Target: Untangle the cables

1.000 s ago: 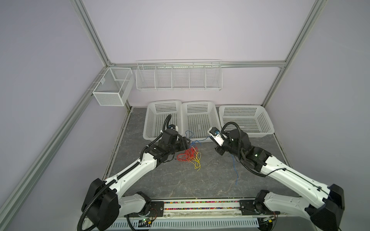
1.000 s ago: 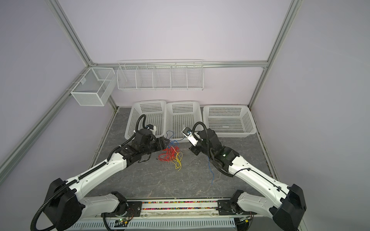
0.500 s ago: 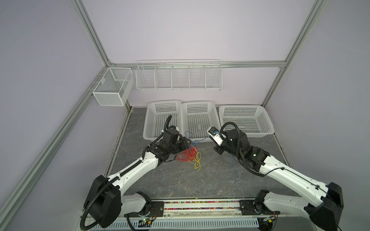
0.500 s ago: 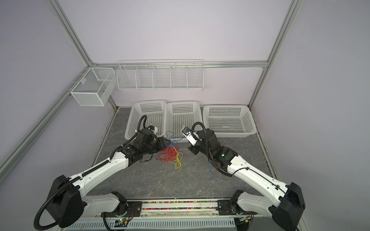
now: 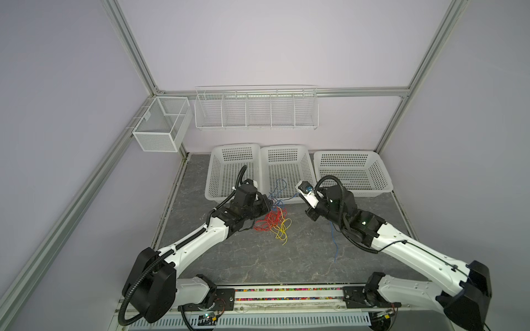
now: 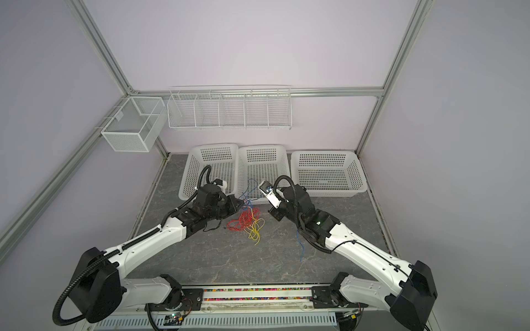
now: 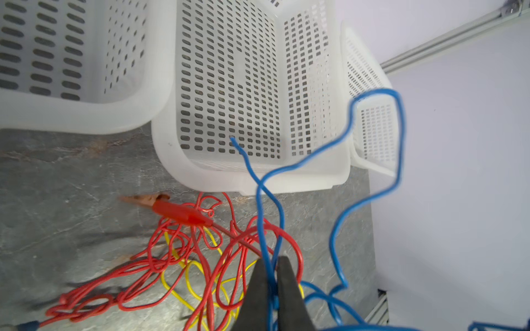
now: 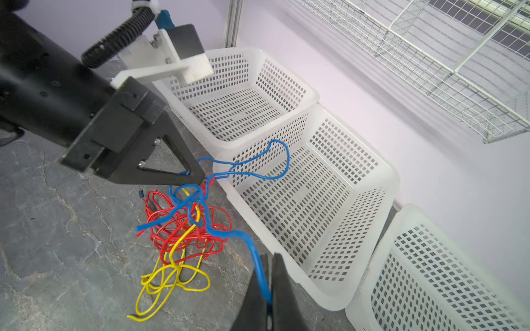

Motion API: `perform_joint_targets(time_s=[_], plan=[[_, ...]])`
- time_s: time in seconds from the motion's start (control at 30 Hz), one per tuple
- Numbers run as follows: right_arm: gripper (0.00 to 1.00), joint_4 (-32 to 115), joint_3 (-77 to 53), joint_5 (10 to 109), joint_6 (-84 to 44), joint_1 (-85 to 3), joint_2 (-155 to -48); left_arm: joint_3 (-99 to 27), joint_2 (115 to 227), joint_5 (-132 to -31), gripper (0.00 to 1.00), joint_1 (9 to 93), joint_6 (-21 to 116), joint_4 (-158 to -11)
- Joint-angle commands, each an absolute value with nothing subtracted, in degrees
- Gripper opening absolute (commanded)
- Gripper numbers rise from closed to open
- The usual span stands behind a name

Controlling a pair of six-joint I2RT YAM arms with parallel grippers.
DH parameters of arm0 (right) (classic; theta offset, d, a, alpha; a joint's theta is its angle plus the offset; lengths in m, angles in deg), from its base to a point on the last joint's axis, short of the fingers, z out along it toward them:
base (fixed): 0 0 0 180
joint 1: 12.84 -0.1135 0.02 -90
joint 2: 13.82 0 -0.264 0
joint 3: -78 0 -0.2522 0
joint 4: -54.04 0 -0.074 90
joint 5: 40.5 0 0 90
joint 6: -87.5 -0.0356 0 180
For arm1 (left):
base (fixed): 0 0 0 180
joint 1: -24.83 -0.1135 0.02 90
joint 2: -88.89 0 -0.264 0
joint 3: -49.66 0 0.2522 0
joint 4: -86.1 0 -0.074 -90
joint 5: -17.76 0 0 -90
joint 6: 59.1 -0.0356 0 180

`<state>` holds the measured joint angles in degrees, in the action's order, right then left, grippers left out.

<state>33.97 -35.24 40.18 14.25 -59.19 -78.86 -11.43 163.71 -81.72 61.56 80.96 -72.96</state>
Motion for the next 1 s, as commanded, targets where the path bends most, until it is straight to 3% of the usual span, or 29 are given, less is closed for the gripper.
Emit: perform_joint_targets(time_s=[0.0,0.37,0.7,0.97], plan=[[0.06,37.74,-35.94,39.83,13.74,-59.47,-77.9,-10.94,164.91,-79.52,0.0,61.3,80.46,-71.44],[0.06,32.26,-34.94,20.42,5.19,-53.78,-80.68,-12.23,163.43,-72.99,0.0,61.3,74.82,-60.73],[0.06,26.26,-37.48,15.81,-7.57,-41.72,-77.06,-13.35,160.57,-65.04,0.0,61.16,70.58,-50.65],[0.06,23.8,-40.4,15.77,-10.71,-36.83,-74.99,-14.85,159.06,-55.21,0.0,60.87,70.5,-43.53]])
